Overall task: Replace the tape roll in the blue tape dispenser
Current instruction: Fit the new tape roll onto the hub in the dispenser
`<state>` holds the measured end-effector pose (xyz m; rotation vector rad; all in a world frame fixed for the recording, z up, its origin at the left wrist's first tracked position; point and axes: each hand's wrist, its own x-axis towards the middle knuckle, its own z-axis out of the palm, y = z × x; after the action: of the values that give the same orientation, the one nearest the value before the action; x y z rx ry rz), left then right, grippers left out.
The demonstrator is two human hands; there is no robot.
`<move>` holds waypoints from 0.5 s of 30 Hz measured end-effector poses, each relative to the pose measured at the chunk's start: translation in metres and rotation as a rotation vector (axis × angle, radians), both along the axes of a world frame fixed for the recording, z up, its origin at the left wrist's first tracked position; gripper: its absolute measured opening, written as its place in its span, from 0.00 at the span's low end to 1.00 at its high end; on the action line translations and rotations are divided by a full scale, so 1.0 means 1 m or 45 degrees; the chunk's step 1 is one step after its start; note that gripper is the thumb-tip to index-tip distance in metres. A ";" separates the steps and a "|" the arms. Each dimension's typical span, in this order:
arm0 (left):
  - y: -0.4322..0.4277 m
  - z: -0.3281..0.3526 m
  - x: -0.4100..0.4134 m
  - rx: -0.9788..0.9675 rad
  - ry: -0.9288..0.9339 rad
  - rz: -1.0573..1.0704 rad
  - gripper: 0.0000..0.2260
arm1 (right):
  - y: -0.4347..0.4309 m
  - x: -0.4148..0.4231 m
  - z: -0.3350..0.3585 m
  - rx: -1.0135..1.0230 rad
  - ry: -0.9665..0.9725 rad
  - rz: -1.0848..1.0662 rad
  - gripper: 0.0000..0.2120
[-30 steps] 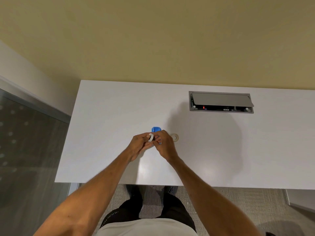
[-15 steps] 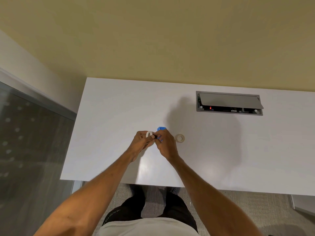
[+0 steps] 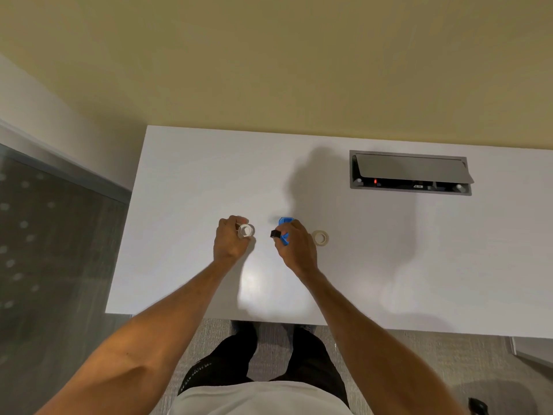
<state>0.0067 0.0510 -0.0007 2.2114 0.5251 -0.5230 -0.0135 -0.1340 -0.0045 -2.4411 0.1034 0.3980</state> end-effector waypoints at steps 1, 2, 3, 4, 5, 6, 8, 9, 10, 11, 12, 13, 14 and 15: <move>0.002 -0.002 0.002 0.025 0.005 0.005 0.18 | 0.000 0.001 -0.001 -0.035 0.012 0.002 0.11; 0.003 -0.004 0.003 0.053 0.007 0.005 0.18 | -0.001 0.001 -0.003 -0.068 0.023 0.006 0.11; 0.004 -0.005 0.005 0.086 0.013 -0.007 0.18 | -0.001 0.002 -0.004 -0.096 0.028 0.016 0.11; 0.004 -0.006 0.005 0.120 0.026 -0.029 0.18 | -0.002 0.002 -0.005 -0.119 0.025 0.031 0.11; 0.004 -0.008 0.006 0.151 0.039 -0.058 0.18 | -0.003 0.002 -0.007 -0.137 0.018 0.048 0.10; 0.005 -0.009 0.007 0.179 0.054 -0.090 0.19 | -0.003 0.002 -0.009 -0.150 0.010 0.060 0.10; 0.005 -0.013 0.008 0.207 0.079 -0.135 0.21 | -0.005 0.002 -0.012 -0.159 0.004 0.075 0.08; 0.006 -0.015 0.008 0.206 0.085 -0.147 0.21 | -0.006 0.002 -0.014 -0.159 -0.001 0.082 0.08; 0.006 -0.017 0.009 0.204 0.087 -0.158 0.22 | -0.007 0.002 -0.016 -0.160 -0.009 0.088 0.08; 0.006 -0.019 0.010 0.202 0.088 -0.166 0.21 | -0.008 0.003 -0.017 -0.162 -0.020 0.094 0.08; 0.006 -0.020 0.011 0.205 0.089 -0.173 0.21 | -0.009 0.004 -0.018 -0.165 -0.033 0.098 0.09; 0.006 -0.021 0.011 0.211 0.087 -0.183 0.20 | -0.010 0.004 -0.019 -0.169 -0.045 0.101 0.09; 0.006 -0.022 0.010 0.221 0.086 -0.198 0.20 | -0.011 0.004 -0.020 -0.173 -0.053 0.102 0.10; 0.006 -0.023 0.010 0.232 0.085 -0.216 0.20 | -0.012 0.005 -0.020 -0.174 -0.056 0.105 0.10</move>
<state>0.0166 0.0573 -0.0239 2.4330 0.4368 -0.6627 -0.0088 -0.1457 -0.0243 -2.5940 0.0110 0.3846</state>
